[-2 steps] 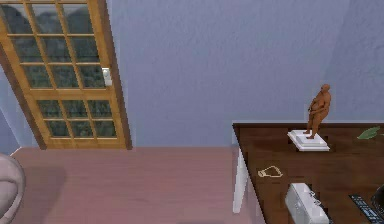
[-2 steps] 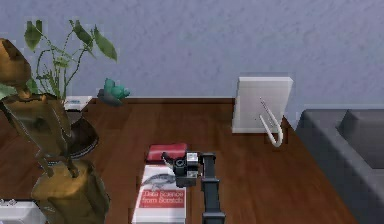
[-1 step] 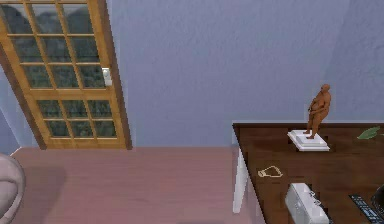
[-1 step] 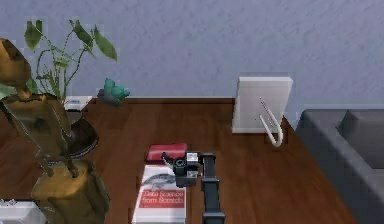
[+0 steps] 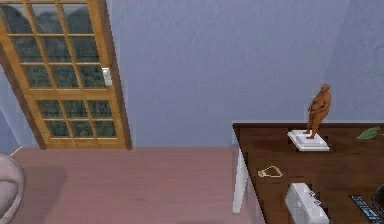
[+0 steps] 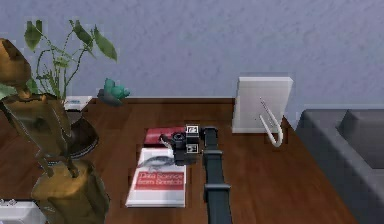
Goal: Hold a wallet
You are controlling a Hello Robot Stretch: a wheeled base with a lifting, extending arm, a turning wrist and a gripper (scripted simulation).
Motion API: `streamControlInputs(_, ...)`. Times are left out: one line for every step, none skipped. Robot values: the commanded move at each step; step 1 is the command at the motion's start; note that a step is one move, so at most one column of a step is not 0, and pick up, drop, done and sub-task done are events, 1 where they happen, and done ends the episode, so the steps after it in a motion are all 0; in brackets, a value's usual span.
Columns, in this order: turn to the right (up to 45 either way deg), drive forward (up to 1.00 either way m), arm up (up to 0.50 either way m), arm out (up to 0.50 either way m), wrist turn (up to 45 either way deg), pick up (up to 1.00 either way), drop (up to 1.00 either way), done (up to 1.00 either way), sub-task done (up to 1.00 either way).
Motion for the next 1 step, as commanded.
streamControlInputs(0.0, 0.0, 0.0, 0.0, 0.0, 0.0, 0.0, 1.0, 0.0)
